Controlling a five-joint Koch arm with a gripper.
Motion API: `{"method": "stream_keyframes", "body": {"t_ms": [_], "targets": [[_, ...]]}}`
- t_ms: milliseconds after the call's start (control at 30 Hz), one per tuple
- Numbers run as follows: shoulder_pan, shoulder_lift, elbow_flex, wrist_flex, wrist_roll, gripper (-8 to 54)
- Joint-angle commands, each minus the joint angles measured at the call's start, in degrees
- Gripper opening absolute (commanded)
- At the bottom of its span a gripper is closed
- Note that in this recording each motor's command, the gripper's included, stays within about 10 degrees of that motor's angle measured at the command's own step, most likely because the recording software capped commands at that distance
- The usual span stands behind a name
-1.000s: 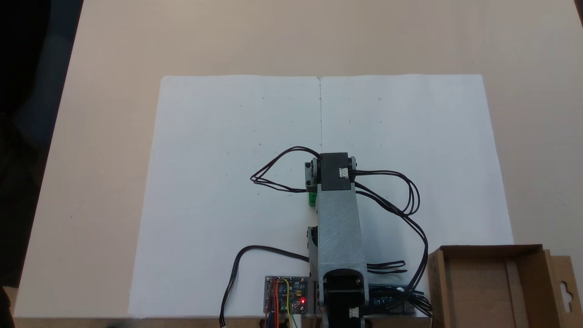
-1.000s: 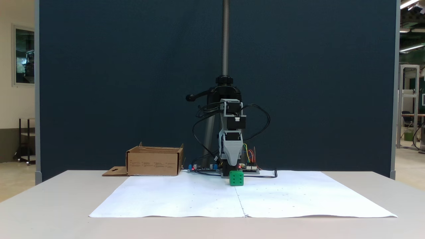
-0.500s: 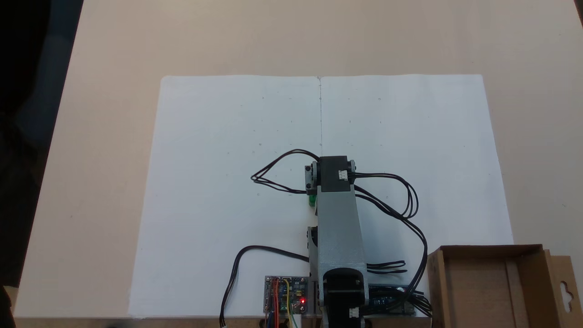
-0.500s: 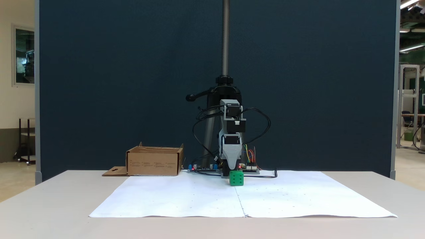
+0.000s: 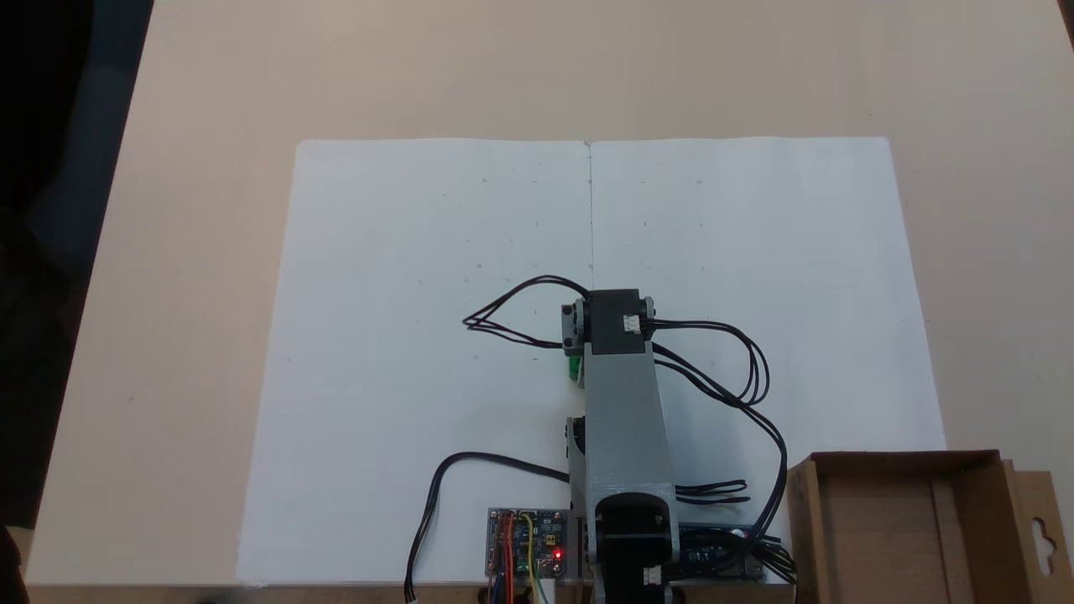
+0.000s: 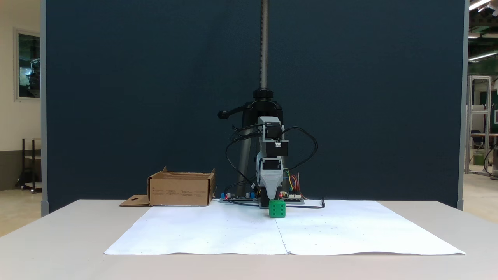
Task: Grasp a green dice and put it in the bin.
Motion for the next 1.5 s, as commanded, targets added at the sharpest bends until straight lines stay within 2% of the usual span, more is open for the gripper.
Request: {"method": "stream_keyframes", "body": {"t_ms": [0,733,1467], "targets": [[-1.8,6.4,-0.1,-2.5,3.9,42.9],[-6.8,4.5,5.0,-9.6,4.3,42.6],[-6.7,-1.9,9.1,-15.4,4.1,42.3]]}}
